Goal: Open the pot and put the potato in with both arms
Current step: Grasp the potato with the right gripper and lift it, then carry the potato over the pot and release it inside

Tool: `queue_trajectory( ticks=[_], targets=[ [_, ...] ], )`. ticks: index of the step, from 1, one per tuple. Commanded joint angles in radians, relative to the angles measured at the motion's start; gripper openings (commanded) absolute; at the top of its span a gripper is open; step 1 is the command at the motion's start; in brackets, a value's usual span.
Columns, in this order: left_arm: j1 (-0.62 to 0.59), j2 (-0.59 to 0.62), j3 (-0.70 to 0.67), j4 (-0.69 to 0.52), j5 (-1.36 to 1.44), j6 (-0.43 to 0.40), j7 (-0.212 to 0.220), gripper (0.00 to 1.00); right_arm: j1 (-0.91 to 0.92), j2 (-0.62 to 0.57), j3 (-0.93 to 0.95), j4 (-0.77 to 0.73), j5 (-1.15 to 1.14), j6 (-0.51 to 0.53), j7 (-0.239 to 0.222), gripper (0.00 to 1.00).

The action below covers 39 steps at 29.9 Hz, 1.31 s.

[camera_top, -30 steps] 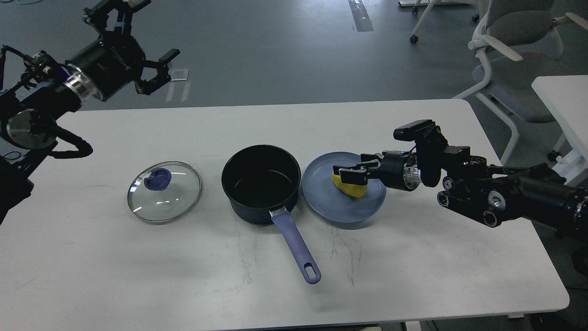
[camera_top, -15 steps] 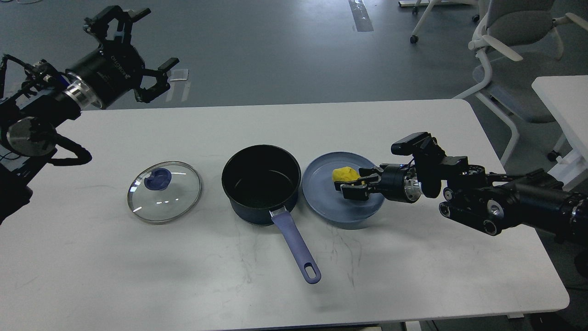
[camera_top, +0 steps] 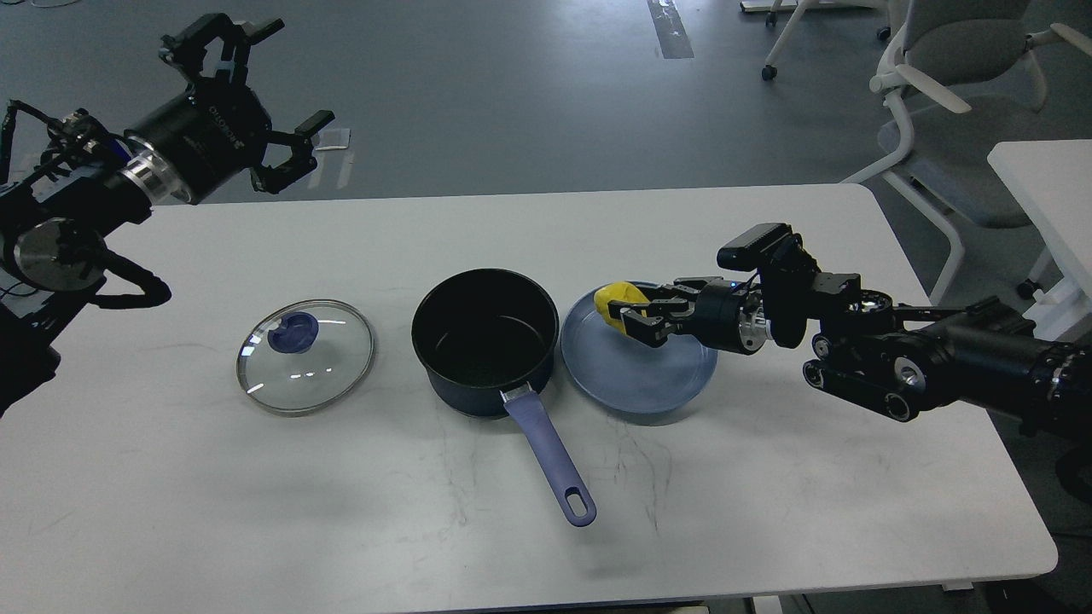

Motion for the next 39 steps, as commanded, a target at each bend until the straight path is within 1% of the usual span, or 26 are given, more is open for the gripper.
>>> queue_trajectory(
  ticks=[1, 3, 7, 9, 11, 12, 14, 17, 19, 20, 21, 22, 23, 28, 32, 39],
  targets=[
    [-0.001, -0.001, -0.001, 0.0, 0.002, 0.0, 0.0, 0.98, 0.092, 0.006, 0.004, -0.002, 0.012, -0.036, -0.001, 0.31],
    [-0.001, -0.003, -0.001, 0.0, 0.002, 0.0, 0.0, 0.98, 0.126, 0.034, 0.007, -0.002, 0.019, -0.036, 0.001, 0.31],
    [0.001, -0.004, -0.001, 0.0, 0.002, 0.0, 0.0, 0.98, 0.133, 0.109, 0.007, -0.007, 0.022, -0.039, 0.001, 0.31],
    [-0.001, -0.004, -0.003, 0.0, 0.002, 0.0, 0.0, 0.98, 0.108, 0.182, 0.007, -0.016, 0.03, -0.059, 0.004, 0.31],
    [-0.001, -0.004, -0.003, 0.0, 0.0, 0.0, 0.0, 0.98, 0.085, 0.227, 0.006, -0.031, 0.032, -0.075, 0.006, 0.32],
    [-0.001, -0.003, -0.004, 0.0, 0.0, 0.0, -0.002, 0.98, 0.065, 0.276, 0.006, -0.059, 0.033, -0.089, 0.006, 0.32],
    [0.001, -0.001, -0.004, 0.0, 0.0, 0.0, -0.002, 0.98, 0.053, 0.322, 0.001, -0.088, 0.033, -0.092, 0.006, 0.34],
    [-0.001, 0.002, -0.004, -0.001, 0.0, 0.0, -0.002, 0.98, 0.053, 0.324, 0.001, -0.097, 0.033, -0.091, 0.006, 0.37],
    [-0.001, 0.002, -0.006, -0.001, 0.0, 0.0, -0.003, 0.98, 0.059, 0.324, 0.003, -0.097, 0.033, -0.086, 0.004, 0.5],
    [-0.001, 0.002, -0.007, 0.0, 0.0, 0.0, -0.006, 0.98, 0.062, 0.324, 0.001, -0.096, 0.033, -0.083, 0.004, 0.65],
    [-0.001, 0.002, -0.007, -0.001, 0.0, 0.0, -0.009, 0.98, 0.062, 0.324, 0.003, -0.094, 0.033, -0.083, 0.001, 0.87],
    [-0.001, 0.002, -0.007, 0.0, 0.0, 0.0, -0.011, 0.98, 0.062, 0.324, 0.004, -0.093, 0.033, -0.083, -0.001, 0.98],
    [-0.001, 0.003, -0.007, -0.001, 0.0, 0.0, -0.012, 0.98, 0.06, 0.324, 0.004, -0.093, 0.038, -0.082, -0.001, 1.0],
    [0.001, 0.002, -0.009, -0.001, 0.0, 0.0, -0.012, 0.98, 0.048, 0.324, 0.007, -0.09, 0.048, -0.082, -0.017, 1.0],
    [-0.001, -0.003, -0.009, -0.001, 0.0, 0.0, -0.009, 0.98, 0.048, 0.324, 0.017, -0.088, 0.053, -0.082, -0.017, 1.0],
    [0.005, -0.014, -0.007, 0.0, 0.0, 0.0, -0.009, 0.98, 0.054, 0.324, 0.035, -0.09, 0.134, -0.082, -0.019, 1.0]
  ],
)
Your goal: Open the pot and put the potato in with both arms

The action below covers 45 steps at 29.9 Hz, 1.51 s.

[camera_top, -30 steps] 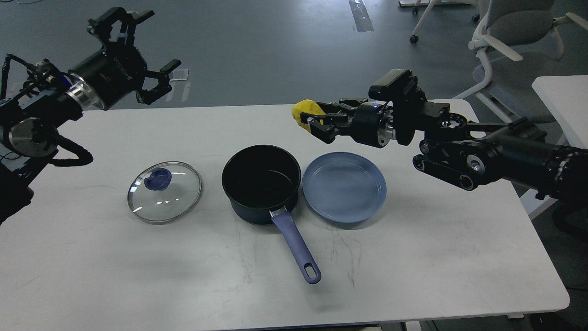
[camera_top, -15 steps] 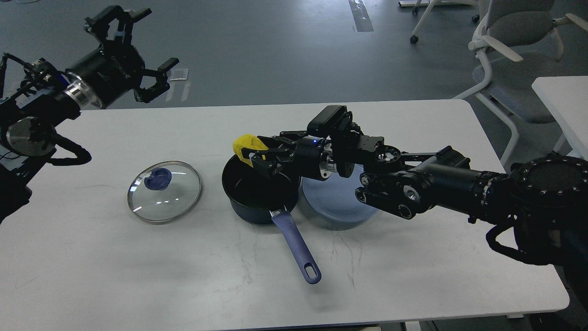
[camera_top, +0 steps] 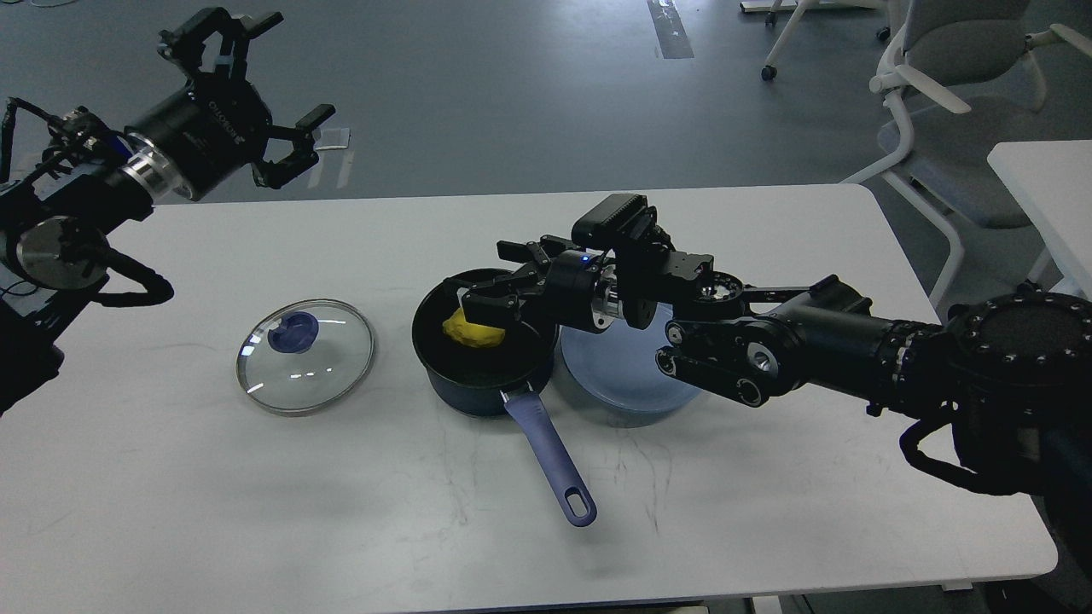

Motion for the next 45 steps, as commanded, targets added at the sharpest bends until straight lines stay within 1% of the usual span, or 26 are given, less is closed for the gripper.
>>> queue_trajectory(
  ticks=[1, 4, 6, 8, 11, 13, 14, 17, 19, 21, 22, 26, 32, 36, 42, 45],
  targets=[
    [0.007, -0.007, 0.0, 0.001, 0.0, 0.0, -0.001, 0.98, 0.002, 0.0, 0.022, -0.003, 0.037, 0.0, -0.001, 1.0],
    [0.01, -0.016, 0.0, 0.001, -0.003, 0.0, -0.001, 0.98, 0.002, 0.0, 0.102, -0.005, 0.111, 0.001, -0.001, 1.0],
    [0.015, -0.027, 0.0, 0.007, -0.006, 0.0, -0.003, 0.98, 0.0, -0.011, 0.163, 0.009, 0.227, 0.013, 0.0, 1.0],
    [0.016, -0.047, -0.001, 0.018, -0.011, 0.0, 0.0, 0.98, 0.008, -0.037, 0.252, 0.036, 0.428, 0.055, -0.008, 1.0],
    [0.033, -0.053, -0.001, 0.018, -0.014, 0.0, 0.0, 0.98, 0.009, -0.069, 0.332, 0.044, 0.565, 0.082, -0.023, 1.0],
    [0.055, -0.062, -0.008, 0.018, -0.014, 0.0, 0.0, 0.98, -0.002, -0.109, 0.442, 0.05, 0.747, 0.122, -0.04, 1.0],
    [0.067, -0.072, -0.011, 0.018, -0.014, 0.0, -0.001, 0.98, -0.008, -0.118, 0.487, 0.05, 0.83, 0.148, -0.04, 1.0],
    [0.082, -0.081, -0.018, 0.019, -0.014, 0.0, -0.001, 0.98, -0.035, -0.12, 0.542, 0.05, 0.941, 0.194, -0.04, 1.0],
    [0.084, -0.09, -0.026, 0.053, -0.014, 0.0, 0.0, 0.98, -0.077, -0.12, 0.61, 0.05, 1.042, 0.258, -0.043, 1.0],
    [0.09, -0.105, -0.026, 0.09, -0.014, 0.0, 0.0, 0.98, -0.112, -0.115, 0.634, 0.046, 1.074, 0.294, -0.047, 1.0],
    [0.095, -0.11, -0.026, 0.096, -0.015, 0.0, 0.0, 0.98, -0.123, -0.114, 0.636, 0.043, 1.074, 0.294, -0.051, 1.0],
    [0.141, -0.116, -0.031, 0.087, -0.015, 0.0, 0.0, 0.98, -0.161, -0.1, 0.641, 0.038, 1.077, 0.294, -0.067, 1.0],
    [0.148, -0.118, -0.031, 0.085, -0.015, 0.0, 0.013, 0.98, -0.169, -0.078, 0.653, 0.031, 1.079, 0.294, -0.081, 1.0],
    [0.151, -0.113, -0.031, 0.085, -0.015, 0.0, 0.016, 0.98, -0.169, -0.063, 0.678, 0.021, 1.079, 0.283, -0.101, 1.0],
    [0.159, -0.108, -0.031, 0.084, -0.015, 0.0, 0.016, 0.98, -0.181, -0.015, 0.678, 0.012, 1.079, 0.256, -0.109, 1.0],
    [0.174, -0.108, -0.031, 0.085, -0.015, 0.0, 0.014, 0.98, -0.181, -0.015, 0.678, 0.012, 1.079, 0.256, -0.136, 1.0]
  ],
)
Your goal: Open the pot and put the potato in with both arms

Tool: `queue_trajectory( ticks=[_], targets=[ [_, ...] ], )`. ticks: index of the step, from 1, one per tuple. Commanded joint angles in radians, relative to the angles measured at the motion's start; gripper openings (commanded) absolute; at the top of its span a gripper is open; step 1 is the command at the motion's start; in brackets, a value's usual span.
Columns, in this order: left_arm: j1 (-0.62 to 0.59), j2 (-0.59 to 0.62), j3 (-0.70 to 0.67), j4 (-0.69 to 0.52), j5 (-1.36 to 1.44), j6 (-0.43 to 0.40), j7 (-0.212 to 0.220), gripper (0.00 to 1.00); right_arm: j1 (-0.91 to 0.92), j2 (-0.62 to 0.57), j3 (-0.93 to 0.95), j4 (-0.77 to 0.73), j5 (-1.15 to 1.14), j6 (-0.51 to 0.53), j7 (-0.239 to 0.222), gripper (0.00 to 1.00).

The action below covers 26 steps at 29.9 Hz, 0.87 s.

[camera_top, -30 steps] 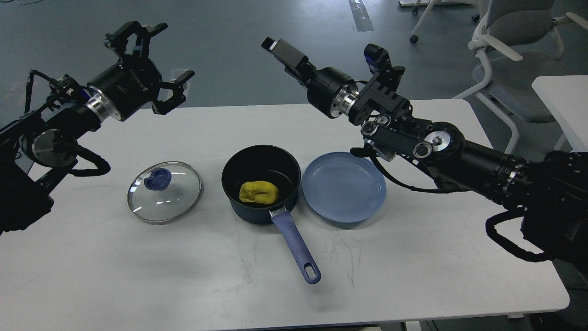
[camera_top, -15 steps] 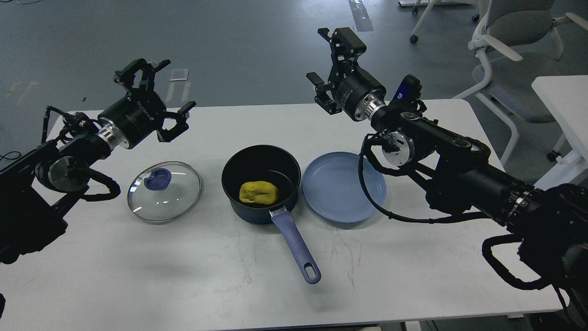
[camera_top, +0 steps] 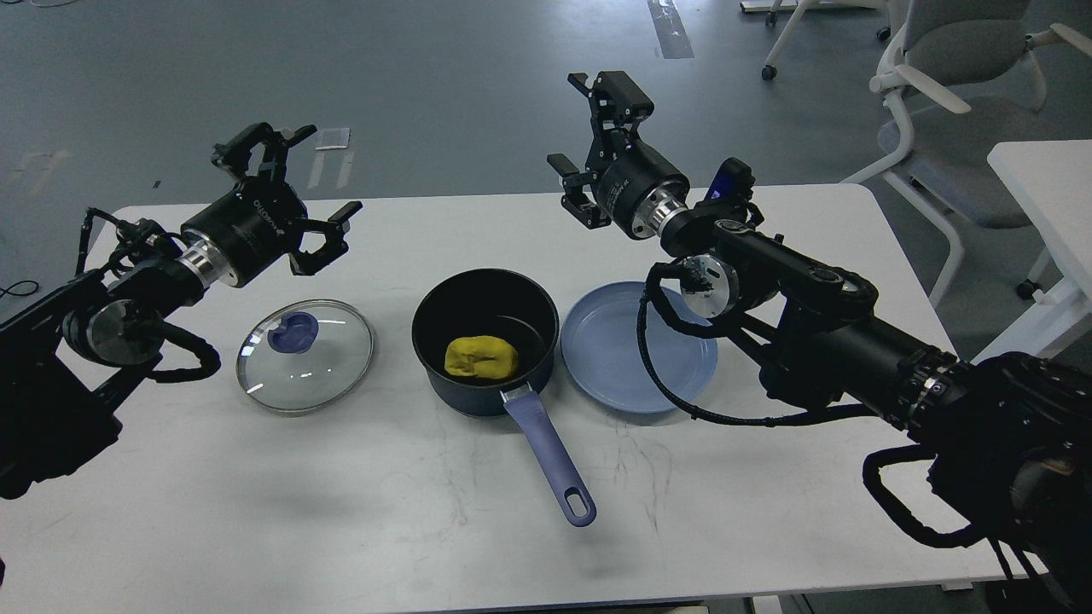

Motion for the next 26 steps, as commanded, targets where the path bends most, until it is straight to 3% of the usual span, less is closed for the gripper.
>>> queue_trajectory(
  ticks=[1, 26],
  targets=[
    [0.011, 0.0, 0.0, 0.002, 0.0, 0.0, -0.001, 0.98, -0.003, 0.004, 0.0, 0.001, 0.0, -0.001, -0.028, 1.0],
    [0.008, -0.026, -0.02, 0.0, 0.002, 0.0, -0.012, 0.98, 0.009, -0.069, 0.026, 0.021, -0.002, 0.023, -0.002, 1.0]
  ],
)
